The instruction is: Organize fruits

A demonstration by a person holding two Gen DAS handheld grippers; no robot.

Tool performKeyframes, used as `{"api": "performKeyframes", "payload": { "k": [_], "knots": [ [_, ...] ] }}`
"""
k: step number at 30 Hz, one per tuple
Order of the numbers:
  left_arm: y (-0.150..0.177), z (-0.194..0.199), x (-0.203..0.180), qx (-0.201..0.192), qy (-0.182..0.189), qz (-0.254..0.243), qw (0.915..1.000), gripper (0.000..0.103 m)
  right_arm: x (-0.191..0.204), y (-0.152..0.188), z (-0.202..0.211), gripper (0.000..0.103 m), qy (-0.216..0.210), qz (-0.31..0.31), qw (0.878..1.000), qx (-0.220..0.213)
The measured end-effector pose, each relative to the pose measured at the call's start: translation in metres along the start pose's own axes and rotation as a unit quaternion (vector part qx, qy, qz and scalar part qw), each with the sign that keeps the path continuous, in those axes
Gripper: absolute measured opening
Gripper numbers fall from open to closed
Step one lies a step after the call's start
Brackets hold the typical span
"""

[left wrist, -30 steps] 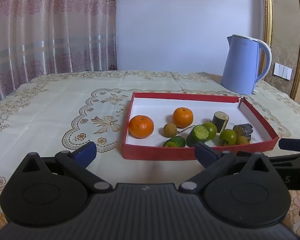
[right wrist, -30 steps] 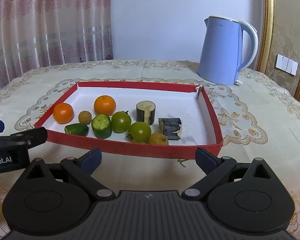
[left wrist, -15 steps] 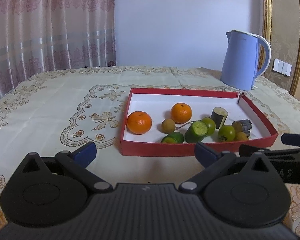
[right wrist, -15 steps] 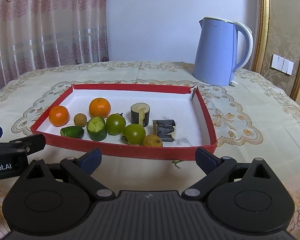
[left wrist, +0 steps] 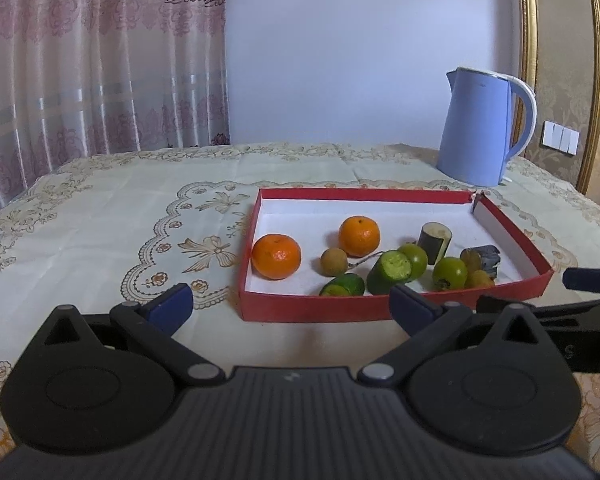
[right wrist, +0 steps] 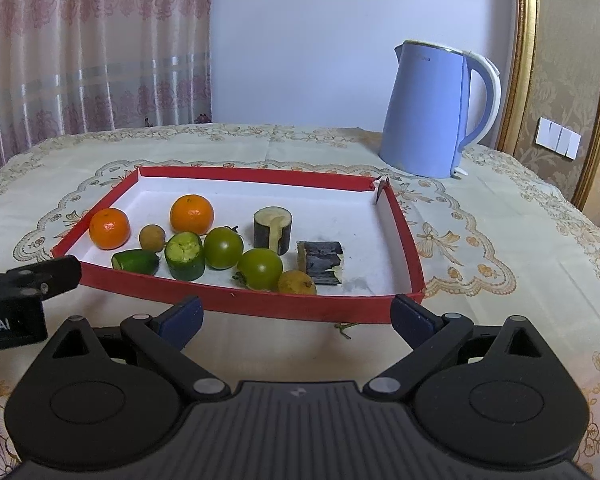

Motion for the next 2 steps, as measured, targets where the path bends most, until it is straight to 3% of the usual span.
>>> {"api": "performKeyframes", "payload": {
  "k": [2],
  "knots": [
    [-0.0004,0.0007,-0.0001,-0.002,0.0,-0.001,1.0,0.103,-0.0006,0.0006,-0.0005,0.101,0.0,-0.001,1.0,0.001]
  ]
}}
Point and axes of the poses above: each gripper's, at about its wrist camera, not at the fingertips, and z roughly against the way its jaws point, x to its left, y to its underside, the point moved 7 cm from there along -z, roughly the way its jaws point, and after that the axes turned 1 degree about -y, right-handed, at the moved point
